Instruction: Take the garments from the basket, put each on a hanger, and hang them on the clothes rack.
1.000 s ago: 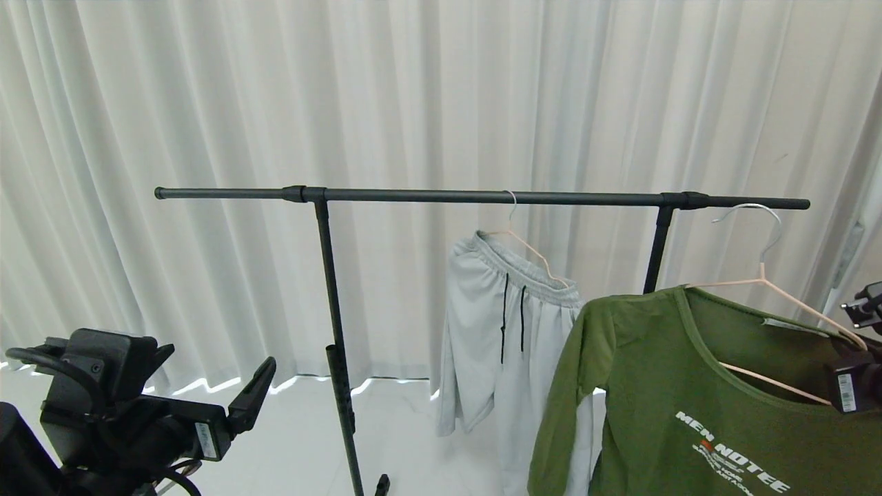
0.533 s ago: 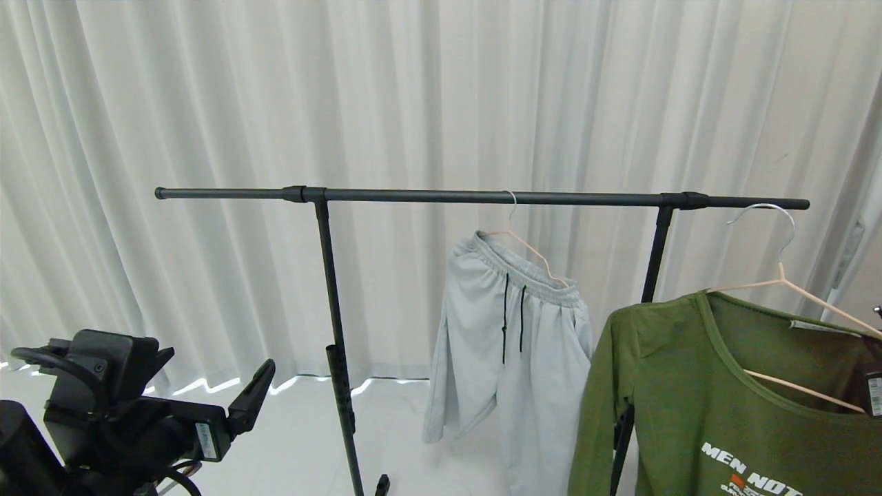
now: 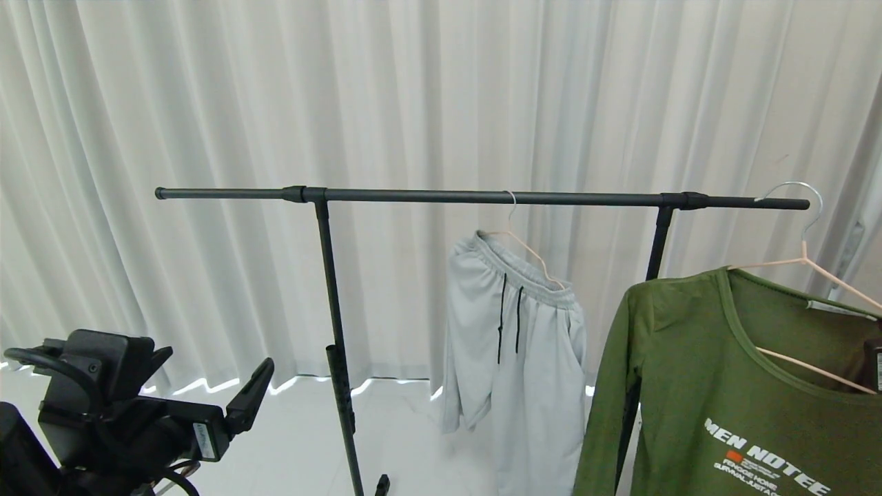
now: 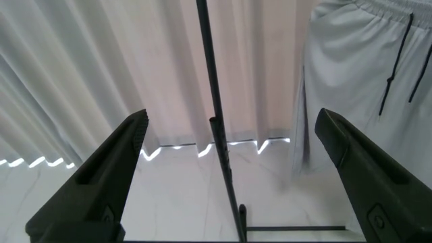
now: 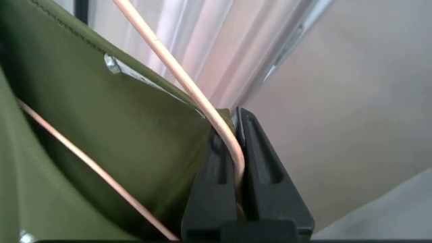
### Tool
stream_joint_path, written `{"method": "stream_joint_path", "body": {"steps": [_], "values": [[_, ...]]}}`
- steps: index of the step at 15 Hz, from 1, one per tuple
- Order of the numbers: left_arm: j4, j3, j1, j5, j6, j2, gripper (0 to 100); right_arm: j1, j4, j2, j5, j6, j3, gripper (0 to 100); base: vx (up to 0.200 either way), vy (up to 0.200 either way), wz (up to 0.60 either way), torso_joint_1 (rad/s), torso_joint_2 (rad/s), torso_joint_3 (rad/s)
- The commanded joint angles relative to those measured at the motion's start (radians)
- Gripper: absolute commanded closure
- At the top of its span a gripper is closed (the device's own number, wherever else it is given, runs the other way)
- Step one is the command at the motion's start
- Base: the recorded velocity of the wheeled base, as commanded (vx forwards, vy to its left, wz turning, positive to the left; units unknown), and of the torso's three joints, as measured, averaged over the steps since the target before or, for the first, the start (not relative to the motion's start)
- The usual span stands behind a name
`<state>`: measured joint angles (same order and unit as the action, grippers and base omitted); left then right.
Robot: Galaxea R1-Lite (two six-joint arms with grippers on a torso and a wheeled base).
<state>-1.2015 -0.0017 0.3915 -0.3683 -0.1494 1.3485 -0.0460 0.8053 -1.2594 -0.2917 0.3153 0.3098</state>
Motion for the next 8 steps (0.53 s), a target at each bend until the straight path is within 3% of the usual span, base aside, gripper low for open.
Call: {"method": "stream_joint_path", "body": {"steps": [1, 8], "values": [[0.000, 0.000, 0.001, 0.002, -0.004, 0.004, 0, -0.003, 0.000, -0.060, 0.000, -0.022, 0.029, 100, 0.000, 0.000, 0.00, 0.000, 0.00, 0.000], [0.000, 0.000, 0.003, 0.000, -0.001, 0.023, 0, -0.003, 0.032, -0.123, 0.000, -0.042, 0.034, 100, 0.000, 0.000, 0.00, 0.000, 0.00, 0.000]]}}
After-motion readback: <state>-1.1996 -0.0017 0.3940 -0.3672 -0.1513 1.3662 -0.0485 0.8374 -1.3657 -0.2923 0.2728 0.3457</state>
